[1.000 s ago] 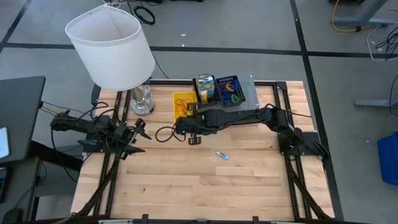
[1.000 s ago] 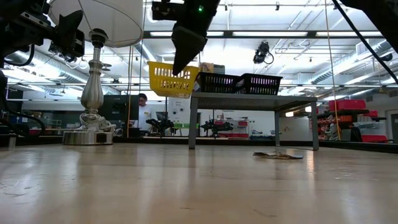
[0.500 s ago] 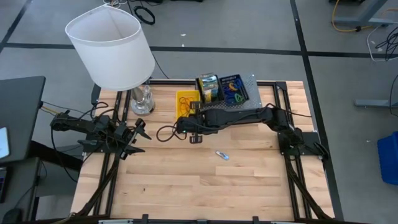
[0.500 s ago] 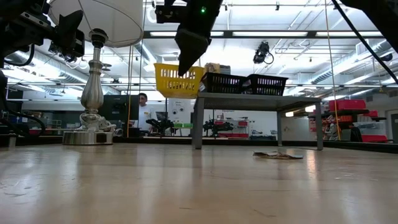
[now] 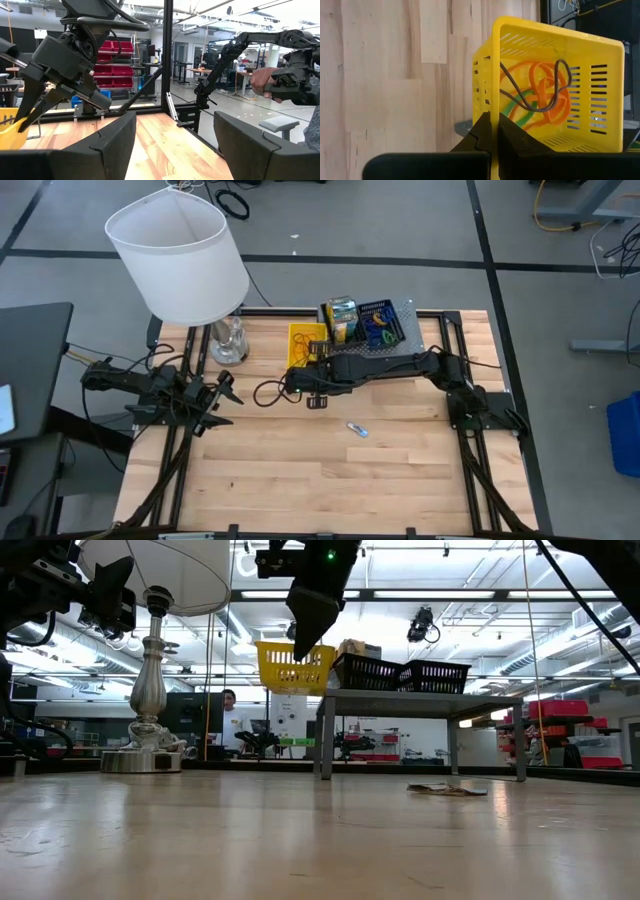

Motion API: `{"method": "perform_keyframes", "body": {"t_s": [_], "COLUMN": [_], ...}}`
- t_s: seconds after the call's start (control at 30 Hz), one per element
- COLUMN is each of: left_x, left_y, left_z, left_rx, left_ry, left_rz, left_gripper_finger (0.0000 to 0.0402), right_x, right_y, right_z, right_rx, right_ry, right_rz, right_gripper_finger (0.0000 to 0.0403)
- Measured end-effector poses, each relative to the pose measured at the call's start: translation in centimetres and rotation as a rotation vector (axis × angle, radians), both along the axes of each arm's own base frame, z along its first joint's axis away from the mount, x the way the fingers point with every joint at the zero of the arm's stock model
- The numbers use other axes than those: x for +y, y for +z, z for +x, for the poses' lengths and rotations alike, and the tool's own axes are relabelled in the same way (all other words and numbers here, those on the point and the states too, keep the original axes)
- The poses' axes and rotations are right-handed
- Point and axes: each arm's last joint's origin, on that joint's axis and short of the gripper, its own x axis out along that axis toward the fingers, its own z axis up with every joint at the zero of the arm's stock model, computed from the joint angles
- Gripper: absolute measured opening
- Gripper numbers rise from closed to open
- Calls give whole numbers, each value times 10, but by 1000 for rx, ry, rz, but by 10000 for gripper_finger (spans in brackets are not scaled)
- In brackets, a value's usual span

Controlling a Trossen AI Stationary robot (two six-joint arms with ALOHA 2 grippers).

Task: Pick & Place Office Desk Supplies
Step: Put the yellow bin on the shelf

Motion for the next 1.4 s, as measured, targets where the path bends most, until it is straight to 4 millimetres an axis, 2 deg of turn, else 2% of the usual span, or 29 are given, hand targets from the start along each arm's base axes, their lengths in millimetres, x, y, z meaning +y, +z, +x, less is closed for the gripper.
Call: {"method": "perform_keyframes", "body": {"t_s": [1.4], "left_x": [0], "left_y": [0], "left_z": [0], "left_rx": [-1], "left_ry": [0], "left_rz": [0], "left_gripper_finger": [268], "right_x": [-4], "right_y": [-2], "right_z": [-9], "right_rx": [21], "right_ry": [-132], "right_rz": [-4], "right_gripper_finger": [6]}}
